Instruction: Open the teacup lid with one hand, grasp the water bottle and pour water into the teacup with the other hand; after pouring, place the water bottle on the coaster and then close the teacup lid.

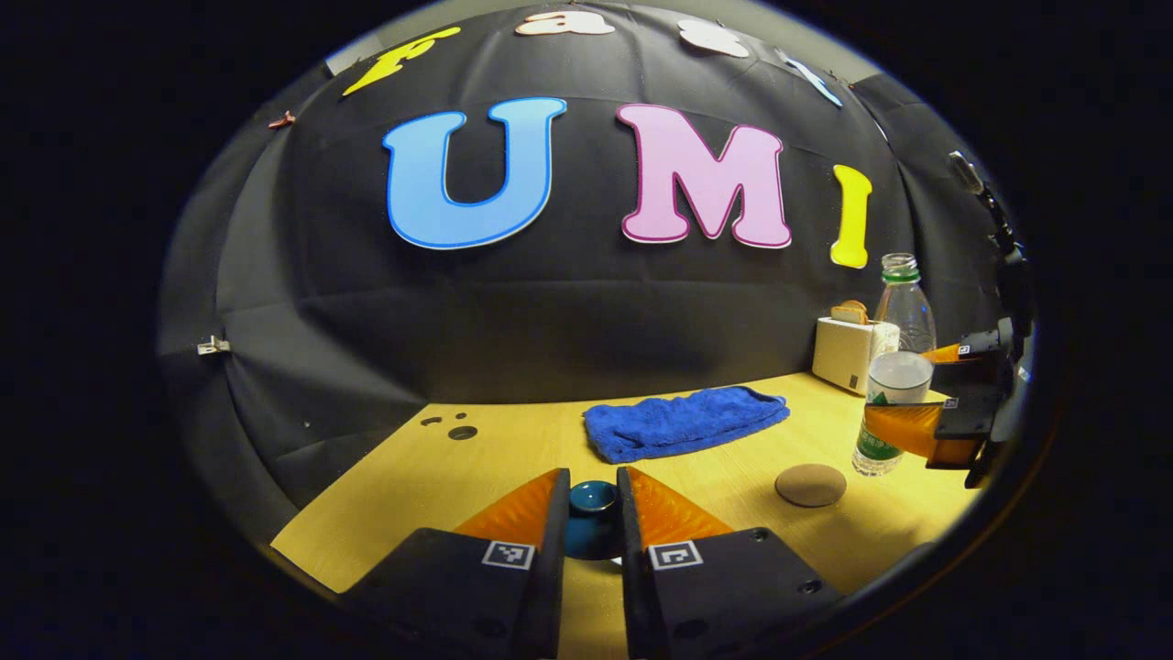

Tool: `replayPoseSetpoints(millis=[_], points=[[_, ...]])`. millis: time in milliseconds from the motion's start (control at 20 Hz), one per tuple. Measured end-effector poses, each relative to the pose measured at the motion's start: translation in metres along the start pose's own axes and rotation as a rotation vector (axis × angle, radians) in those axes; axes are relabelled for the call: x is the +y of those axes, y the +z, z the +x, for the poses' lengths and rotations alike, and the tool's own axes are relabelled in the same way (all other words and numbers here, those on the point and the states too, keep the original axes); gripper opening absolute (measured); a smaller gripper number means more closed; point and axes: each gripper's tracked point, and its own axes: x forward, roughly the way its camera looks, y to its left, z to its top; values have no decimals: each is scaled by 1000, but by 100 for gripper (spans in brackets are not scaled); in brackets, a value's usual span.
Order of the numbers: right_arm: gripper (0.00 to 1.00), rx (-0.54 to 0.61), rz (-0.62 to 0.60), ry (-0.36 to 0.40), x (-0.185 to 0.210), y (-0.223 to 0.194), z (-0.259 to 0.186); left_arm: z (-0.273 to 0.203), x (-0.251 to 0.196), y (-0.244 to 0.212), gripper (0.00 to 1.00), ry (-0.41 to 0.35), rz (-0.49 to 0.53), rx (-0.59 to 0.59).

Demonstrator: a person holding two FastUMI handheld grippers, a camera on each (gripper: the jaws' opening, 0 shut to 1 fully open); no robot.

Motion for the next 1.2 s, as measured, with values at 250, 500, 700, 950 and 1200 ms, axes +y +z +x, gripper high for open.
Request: replayPoseSetpoints(millis=[250,500,700,950,1200], points=[[75,40,-86,75,22,-2,10,-19,19,-2,31,83,-3,23],[75,90,-230,59,29,-14,27,-27,40,-14,27,150,-47,30],[75,101,-379,28,27,-23,35,-26,61,-17,31,180,-13,18],[75,143,-571,13,37,-47,44,-22,67,-23,31,168,12,20],[75,131,-752,13,56,-49,50,-22,67,-36,31,156,6,37]])
